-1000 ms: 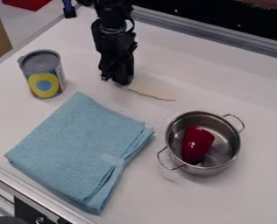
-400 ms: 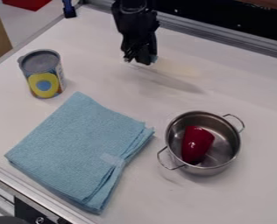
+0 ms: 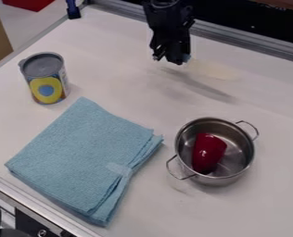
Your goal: Move the knife on the top side of the table
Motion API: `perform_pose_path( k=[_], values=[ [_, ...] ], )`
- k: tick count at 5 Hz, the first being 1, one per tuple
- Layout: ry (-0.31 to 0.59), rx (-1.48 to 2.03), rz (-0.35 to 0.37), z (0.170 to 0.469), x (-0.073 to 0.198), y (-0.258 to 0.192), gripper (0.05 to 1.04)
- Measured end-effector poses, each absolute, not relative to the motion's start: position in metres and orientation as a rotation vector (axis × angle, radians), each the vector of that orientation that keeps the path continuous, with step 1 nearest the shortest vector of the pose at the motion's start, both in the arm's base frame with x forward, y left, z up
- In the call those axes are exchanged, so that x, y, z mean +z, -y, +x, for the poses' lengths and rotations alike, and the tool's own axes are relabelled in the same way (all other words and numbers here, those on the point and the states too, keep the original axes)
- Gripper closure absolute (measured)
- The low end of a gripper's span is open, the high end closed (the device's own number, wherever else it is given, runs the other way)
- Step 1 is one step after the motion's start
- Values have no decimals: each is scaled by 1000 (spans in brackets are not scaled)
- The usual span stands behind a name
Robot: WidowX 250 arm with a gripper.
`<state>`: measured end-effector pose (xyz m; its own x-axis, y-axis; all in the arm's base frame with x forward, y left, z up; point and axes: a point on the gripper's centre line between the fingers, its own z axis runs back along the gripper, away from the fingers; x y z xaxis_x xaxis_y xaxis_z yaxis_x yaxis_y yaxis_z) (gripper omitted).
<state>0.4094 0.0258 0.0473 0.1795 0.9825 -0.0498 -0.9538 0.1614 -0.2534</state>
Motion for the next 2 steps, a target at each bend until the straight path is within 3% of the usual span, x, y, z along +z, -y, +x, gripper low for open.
perform_pose_path(
  k=[2],
  values=[
    [122, 1142, -163, 403, 48, -15, 860]
  ],
)
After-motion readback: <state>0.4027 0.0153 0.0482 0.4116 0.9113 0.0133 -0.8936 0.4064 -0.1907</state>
